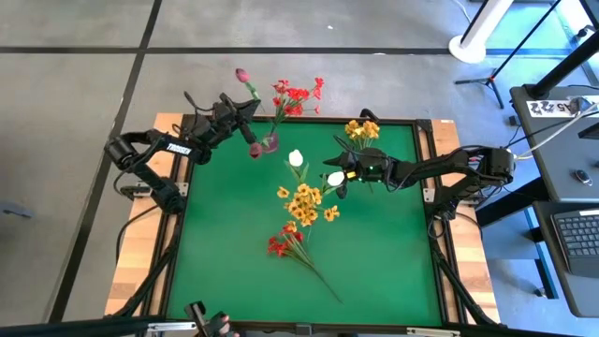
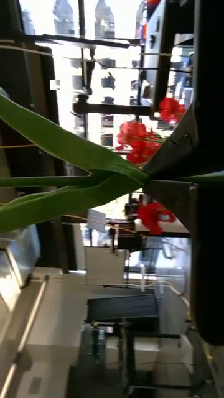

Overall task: Sort flowers into vase by color
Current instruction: Put the red tulip into the pink vase

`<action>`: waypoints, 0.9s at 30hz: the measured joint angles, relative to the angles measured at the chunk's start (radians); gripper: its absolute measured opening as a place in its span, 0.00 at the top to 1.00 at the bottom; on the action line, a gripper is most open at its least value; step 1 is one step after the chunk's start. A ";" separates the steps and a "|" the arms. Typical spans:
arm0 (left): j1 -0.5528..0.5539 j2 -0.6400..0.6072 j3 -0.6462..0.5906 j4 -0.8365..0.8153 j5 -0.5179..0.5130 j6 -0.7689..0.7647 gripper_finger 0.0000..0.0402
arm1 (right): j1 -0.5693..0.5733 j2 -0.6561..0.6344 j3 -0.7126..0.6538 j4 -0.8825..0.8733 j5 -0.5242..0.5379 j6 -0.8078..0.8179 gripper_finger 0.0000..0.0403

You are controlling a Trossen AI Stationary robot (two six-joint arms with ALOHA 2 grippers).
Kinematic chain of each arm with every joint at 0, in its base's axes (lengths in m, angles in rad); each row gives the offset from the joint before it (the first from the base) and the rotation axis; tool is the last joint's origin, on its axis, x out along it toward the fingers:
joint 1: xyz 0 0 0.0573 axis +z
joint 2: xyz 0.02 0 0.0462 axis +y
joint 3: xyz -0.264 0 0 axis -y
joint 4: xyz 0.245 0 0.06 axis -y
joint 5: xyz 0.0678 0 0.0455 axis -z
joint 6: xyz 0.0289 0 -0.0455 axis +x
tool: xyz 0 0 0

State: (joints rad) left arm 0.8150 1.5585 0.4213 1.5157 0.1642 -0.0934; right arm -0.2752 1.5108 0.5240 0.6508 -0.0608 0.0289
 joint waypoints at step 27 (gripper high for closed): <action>-0.005 -0.070 0.000 -0.052 0.092 0.100 1.00 | 0.000 0.000 0.000 -0.051 0.000 -0.010 0.40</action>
State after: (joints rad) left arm 0.8097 1.4888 0.4217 1.4636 0.2562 0.0065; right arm -0.2752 1.5108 0.5240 0.6003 -0.0605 0.0191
